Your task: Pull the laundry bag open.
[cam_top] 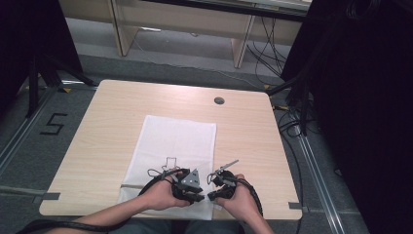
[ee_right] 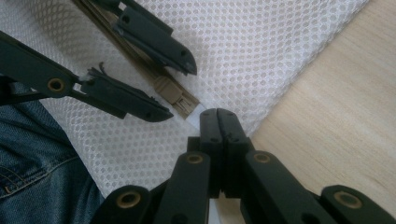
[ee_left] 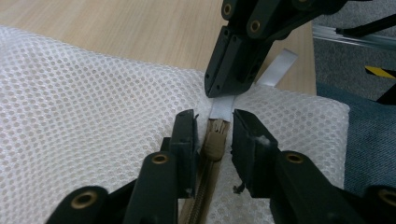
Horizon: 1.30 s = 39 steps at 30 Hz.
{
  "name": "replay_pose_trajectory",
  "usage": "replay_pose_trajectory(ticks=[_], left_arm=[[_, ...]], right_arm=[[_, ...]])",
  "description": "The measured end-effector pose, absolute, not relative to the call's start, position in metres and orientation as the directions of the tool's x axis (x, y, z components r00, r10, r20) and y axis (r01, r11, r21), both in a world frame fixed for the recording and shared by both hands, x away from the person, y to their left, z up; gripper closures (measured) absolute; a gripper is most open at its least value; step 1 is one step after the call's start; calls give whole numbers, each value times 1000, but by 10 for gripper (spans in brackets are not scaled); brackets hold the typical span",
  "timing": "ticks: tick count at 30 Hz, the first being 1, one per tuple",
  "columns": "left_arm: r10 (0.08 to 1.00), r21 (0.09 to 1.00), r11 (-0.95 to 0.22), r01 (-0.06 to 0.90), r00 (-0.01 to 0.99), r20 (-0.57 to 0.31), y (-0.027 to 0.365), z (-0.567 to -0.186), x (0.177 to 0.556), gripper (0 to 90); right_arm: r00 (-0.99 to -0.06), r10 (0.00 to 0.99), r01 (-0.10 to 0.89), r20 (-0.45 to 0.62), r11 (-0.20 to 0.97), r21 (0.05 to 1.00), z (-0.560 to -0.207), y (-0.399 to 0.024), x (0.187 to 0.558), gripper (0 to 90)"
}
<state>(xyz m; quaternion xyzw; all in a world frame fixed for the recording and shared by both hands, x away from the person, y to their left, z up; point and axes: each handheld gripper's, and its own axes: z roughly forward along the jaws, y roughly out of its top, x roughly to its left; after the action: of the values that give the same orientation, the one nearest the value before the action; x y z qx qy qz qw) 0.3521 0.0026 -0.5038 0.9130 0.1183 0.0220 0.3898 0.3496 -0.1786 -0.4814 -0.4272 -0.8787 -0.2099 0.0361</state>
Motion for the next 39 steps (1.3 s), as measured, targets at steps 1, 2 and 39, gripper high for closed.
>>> replay_pose_trajectory(ticks=[1,2,39], left_arm=[[233,717,-668,199,971,-52,3,-504,352,717],[225,718,-671,186,973,-43,3,-504,353,717],[213,717,-675,174,976,-35,3,-502,349,818]], right_arm=[[-632,736,766,243,547,338,-481,-179,350,900],[-633,736,765,241,546,341,-482,-179,350,900],[-668,719,733,193,591,336,-482,-174,352,900]])
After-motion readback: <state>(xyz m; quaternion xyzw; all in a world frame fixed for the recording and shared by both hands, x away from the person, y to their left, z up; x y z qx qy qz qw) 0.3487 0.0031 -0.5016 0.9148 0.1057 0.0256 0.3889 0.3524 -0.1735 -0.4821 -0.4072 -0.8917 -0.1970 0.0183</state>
